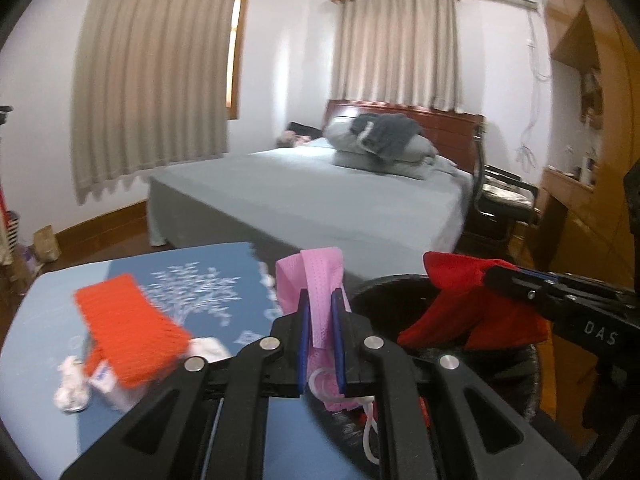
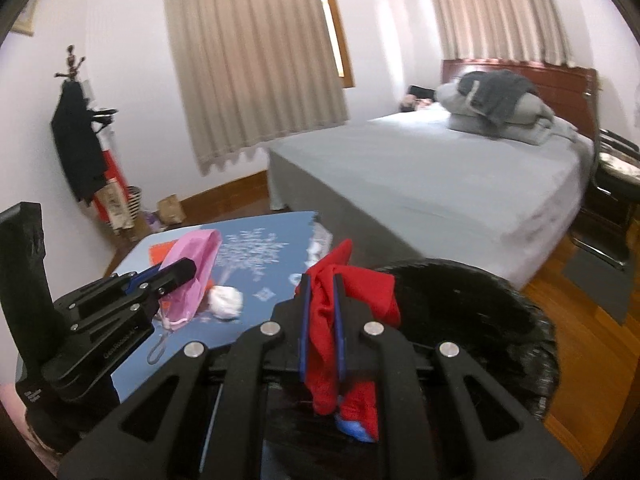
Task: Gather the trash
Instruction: 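Carry mask and red cloth over the bin and open both grippers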
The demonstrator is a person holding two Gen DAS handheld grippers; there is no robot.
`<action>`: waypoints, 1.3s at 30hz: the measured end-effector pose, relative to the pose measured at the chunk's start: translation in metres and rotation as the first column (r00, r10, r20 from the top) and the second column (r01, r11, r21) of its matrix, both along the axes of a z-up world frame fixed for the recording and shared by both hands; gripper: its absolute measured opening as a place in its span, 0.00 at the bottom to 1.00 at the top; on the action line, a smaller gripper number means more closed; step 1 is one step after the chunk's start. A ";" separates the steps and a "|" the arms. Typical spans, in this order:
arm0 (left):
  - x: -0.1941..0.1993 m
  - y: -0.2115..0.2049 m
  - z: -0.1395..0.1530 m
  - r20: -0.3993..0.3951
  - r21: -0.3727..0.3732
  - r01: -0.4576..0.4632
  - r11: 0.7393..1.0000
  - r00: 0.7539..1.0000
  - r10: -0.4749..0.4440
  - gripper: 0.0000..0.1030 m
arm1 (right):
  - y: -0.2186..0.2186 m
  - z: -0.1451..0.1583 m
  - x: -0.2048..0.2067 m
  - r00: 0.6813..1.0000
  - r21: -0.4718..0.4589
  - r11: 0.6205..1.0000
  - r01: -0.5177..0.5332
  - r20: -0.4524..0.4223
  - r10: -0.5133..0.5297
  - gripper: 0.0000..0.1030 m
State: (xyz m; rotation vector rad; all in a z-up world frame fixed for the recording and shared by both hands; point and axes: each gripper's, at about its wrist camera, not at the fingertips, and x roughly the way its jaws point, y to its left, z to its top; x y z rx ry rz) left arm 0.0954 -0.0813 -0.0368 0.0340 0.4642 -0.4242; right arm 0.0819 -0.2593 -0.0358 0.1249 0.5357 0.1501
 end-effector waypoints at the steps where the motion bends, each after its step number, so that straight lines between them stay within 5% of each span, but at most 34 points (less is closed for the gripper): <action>1: 0.002 -0.008 -0.001 -0.002 -0.001 0.014 1.000 1.000 -0.014 0.10 | -0.007 -0.002 -0.001 1.000 -0.001 1.000 0.017 -0.003 -0.017 0.09; 13: 0.017 -0.076 -0.018 -0.043 -0.017 0.147 0.989 0.988 -0.148 0.11 | -0.061 -0.020 -0.015 0.989 0.000 0.990 0.143 -0.032 -0.143 0.09; 17: 0.023 -0.088 -0.023 -0.074 -0.033 0.183 0.983 0.980 -0.185 0.18 | -0.071 -0.029 -0.016 0.984 -0.001 0.985 0.172 -0.049 -0.172 0.13; 20: 0.023 -0.086 -0.025 -0.083 -0.038 0.180 0.983 0.980 -0.183 0.35 | -0.073 -0.032 -0.020 0.979 0.000 0.980 0.200 -0.051 -0.200 0.33; 25: 0.024 -0.071 -0.019 -0.065 -0.040 0.135 0.990 0.988 -0.138 0.67 | -0.071 -0.030 -0.022 0.970 -0.010 0.970 0.242 -0.029 -0.242 0.85; 39: 0.020 0.024 -0.009 -0.020 0.011 -0.091 0.996 0.996 0.091 0.76 | -0.023 -0.023 -0.004 0.988 -0.002 0.988 0.153 0.001 -0.153 0.94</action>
